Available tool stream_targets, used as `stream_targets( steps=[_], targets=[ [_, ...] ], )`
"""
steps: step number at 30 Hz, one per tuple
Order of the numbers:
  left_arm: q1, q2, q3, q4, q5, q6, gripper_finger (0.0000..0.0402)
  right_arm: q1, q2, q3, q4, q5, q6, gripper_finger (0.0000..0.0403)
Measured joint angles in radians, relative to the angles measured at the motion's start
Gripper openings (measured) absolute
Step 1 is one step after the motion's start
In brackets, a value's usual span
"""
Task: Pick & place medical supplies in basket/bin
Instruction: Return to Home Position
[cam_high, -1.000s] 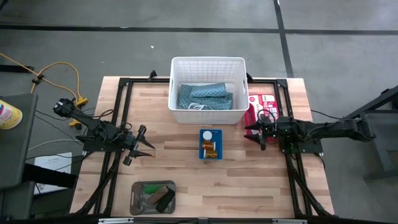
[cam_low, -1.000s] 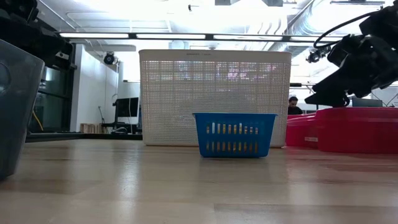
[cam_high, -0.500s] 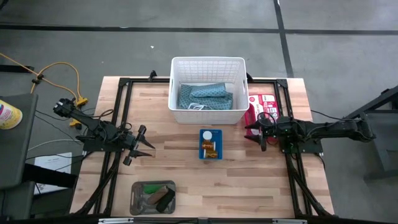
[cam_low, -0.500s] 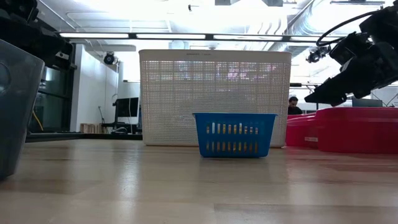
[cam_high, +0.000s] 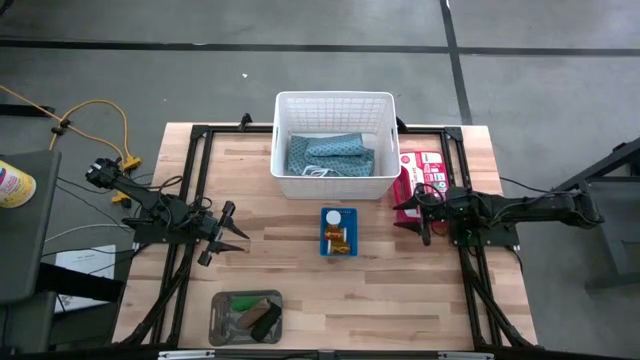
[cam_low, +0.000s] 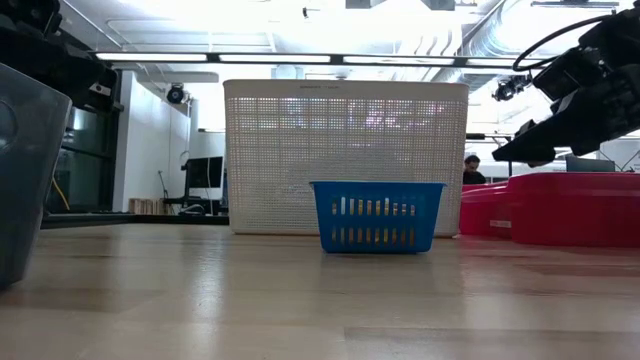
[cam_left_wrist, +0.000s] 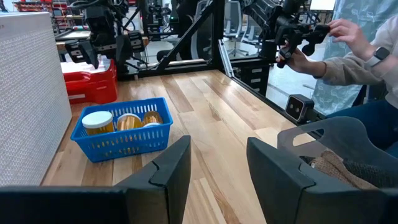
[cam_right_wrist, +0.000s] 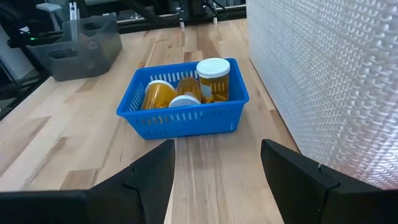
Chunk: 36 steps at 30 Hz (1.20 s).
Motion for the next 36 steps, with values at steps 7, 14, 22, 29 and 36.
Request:
stream_targets(
  steps=[7,14,22,29,36],
  targets=[
    [0.000,0.000,0.000,0.000,0.000,0.000,0.0150,0.000,-0.038,0.000,0.000,0.000,0.000,0.0226],
    [0.000,0.000,0.000,0.000,0.000,0.000,0.0150,0.000,-0.108,0.000,-0.003,0.000,-0.005,0.0226],
    [0.000,0.000,0.000,0.000,0.000,0.000,0.0150,0.003,-0.153,0.000,-0.010,-0.007,-0.003,0.0226],
    [0.000,0.000,0.000,0.000,0.000,0.000,0.0150,0.042,-0.152,0.000,-0.010,0.000,-0.003,0.0226],
    [0.000,0.000,0.000,0.000,0.000,0.000,0.0150,0.057,-0.152,0.000,-0.010,0.000,-0.006,0.0226]
  ],
)
